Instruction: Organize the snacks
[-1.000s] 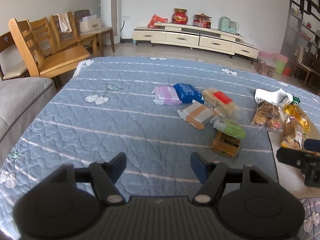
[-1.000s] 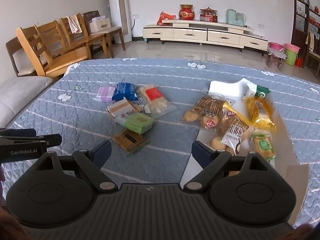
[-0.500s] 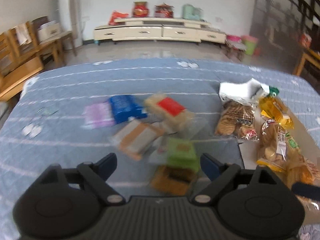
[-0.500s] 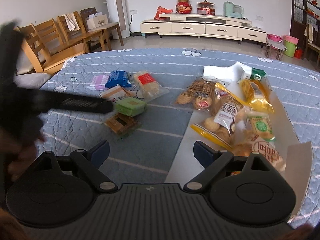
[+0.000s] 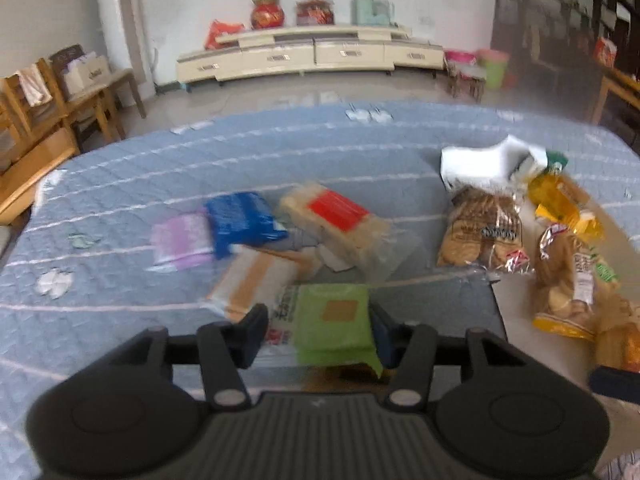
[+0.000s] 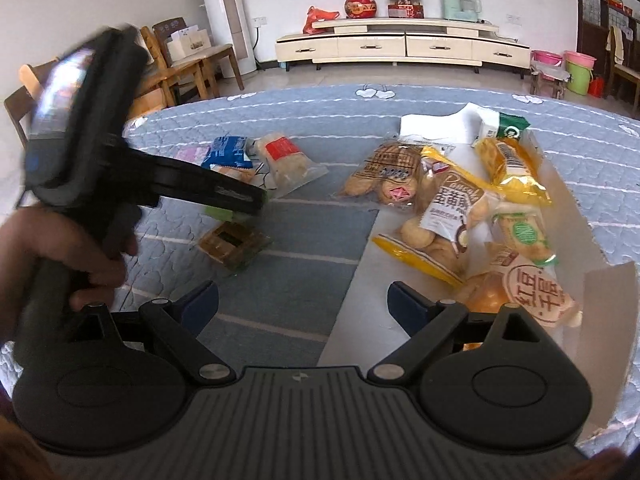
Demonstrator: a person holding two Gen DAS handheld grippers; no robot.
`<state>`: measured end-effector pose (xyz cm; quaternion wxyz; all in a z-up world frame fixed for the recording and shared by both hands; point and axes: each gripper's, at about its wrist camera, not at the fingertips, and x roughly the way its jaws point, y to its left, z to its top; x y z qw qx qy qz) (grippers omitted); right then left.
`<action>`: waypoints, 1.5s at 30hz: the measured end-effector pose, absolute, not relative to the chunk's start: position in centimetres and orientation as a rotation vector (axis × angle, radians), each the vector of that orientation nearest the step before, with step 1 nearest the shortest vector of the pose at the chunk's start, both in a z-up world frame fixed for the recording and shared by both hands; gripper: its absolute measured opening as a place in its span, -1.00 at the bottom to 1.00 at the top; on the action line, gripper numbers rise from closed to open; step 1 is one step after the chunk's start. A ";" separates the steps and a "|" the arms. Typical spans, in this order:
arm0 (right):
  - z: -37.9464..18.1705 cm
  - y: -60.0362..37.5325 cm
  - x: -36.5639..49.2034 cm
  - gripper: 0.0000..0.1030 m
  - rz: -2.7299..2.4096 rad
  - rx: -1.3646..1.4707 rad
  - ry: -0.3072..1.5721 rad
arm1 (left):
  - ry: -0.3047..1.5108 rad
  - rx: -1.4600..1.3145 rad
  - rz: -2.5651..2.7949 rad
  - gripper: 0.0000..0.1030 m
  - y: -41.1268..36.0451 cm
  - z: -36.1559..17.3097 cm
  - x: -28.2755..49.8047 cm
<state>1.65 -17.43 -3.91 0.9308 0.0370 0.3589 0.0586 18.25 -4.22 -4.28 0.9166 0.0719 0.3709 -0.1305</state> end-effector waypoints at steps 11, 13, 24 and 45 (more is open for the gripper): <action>-5.3 -14.3 6.6 1.00 0.211 0.052 0.780 | 0.755 0.092 -0.064 0.03 5.5 -6.3 12.4; -5.6 -13.5 7.7 1.00 0.222 0.026 0.780 | 0.767 0.081 -0.061 0.04 6.3 -7.2 12.1; -7.0 -11.2 12.7 1.00 0.305 -0.146 0.817 | 0.711 0.056 -0.086 0.05 6.6 -8.8 12.0; -2.5 -12.5 3.4 0.05 0.251 -0.092 0.726 | 0.632 0.012 -0.046 -0.07 5.6 -3.8 7.1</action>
